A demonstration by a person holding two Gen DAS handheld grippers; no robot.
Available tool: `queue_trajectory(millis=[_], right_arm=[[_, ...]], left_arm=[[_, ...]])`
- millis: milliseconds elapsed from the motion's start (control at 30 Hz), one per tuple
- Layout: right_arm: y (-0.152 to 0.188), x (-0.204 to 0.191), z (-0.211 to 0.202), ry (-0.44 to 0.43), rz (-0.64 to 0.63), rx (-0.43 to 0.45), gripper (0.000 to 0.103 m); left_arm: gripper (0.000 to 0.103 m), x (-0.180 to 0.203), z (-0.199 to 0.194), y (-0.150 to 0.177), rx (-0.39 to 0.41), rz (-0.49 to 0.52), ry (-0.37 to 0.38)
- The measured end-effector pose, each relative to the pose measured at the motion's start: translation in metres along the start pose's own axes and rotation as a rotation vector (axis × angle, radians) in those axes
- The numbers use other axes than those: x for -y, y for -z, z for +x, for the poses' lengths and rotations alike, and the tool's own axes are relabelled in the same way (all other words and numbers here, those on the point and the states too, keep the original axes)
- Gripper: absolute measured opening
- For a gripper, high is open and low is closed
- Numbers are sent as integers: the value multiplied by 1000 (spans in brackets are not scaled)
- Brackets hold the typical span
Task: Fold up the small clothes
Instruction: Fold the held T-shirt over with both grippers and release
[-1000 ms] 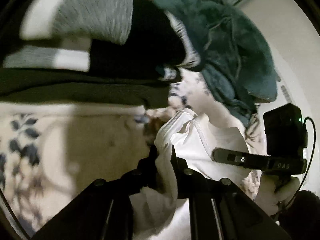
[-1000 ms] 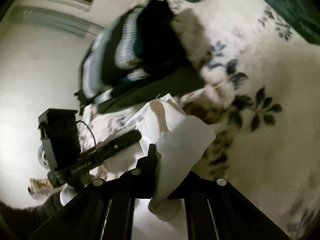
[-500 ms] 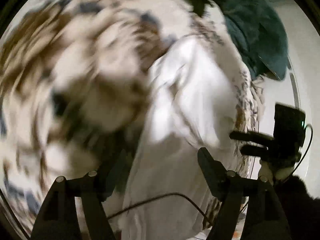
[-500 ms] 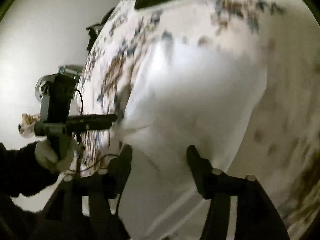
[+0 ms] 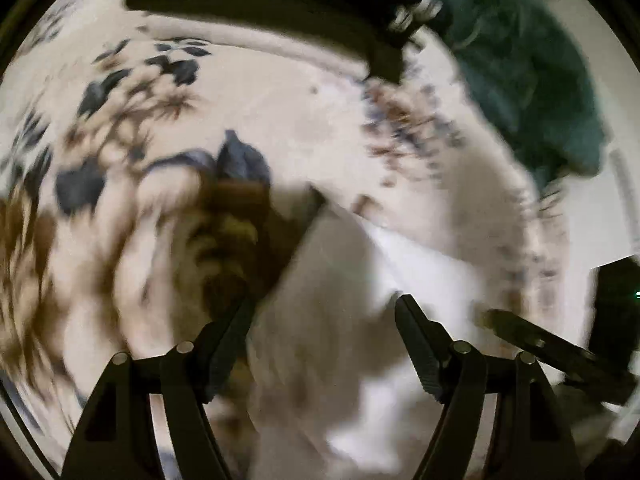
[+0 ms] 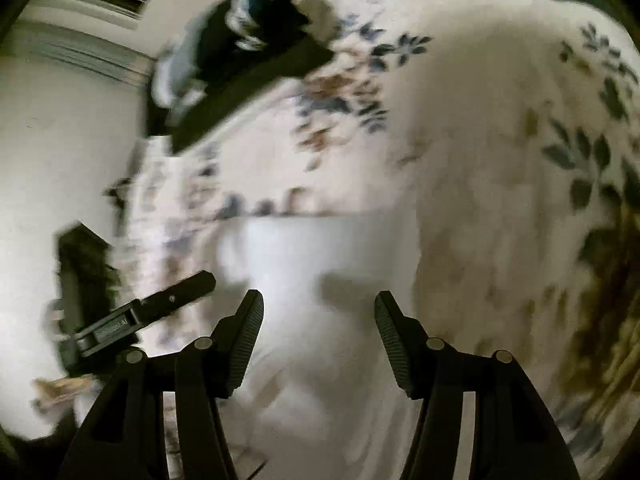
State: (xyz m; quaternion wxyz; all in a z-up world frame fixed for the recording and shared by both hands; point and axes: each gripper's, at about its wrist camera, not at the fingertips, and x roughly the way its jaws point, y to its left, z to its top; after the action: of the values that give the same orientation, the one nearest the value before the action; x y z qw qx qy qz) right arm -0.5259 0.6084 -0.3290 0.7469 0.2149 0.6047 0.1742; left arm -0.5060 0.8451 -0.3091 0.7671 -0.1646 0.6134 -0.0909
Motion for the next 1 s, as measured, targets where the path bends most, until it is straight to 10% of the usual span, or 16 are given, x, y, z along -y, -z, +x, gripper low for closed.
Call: queue_trajectory(millis=[167,333,600,1000], right_arm=[[-6,21,39,270,21,-71,57],[3,18,15,257,28,-31,57],[64,17,20,333,-3,-154,57],[112,3,-93,162,125,-155,58]], left_arm=[[75,-18,23,-9,-66,-31,-6],[73,-15,-13,11,-46,-52,40],[73,-21,6,78,-147,63,-135],[74,-29,-127,130,-57,-99,31]])
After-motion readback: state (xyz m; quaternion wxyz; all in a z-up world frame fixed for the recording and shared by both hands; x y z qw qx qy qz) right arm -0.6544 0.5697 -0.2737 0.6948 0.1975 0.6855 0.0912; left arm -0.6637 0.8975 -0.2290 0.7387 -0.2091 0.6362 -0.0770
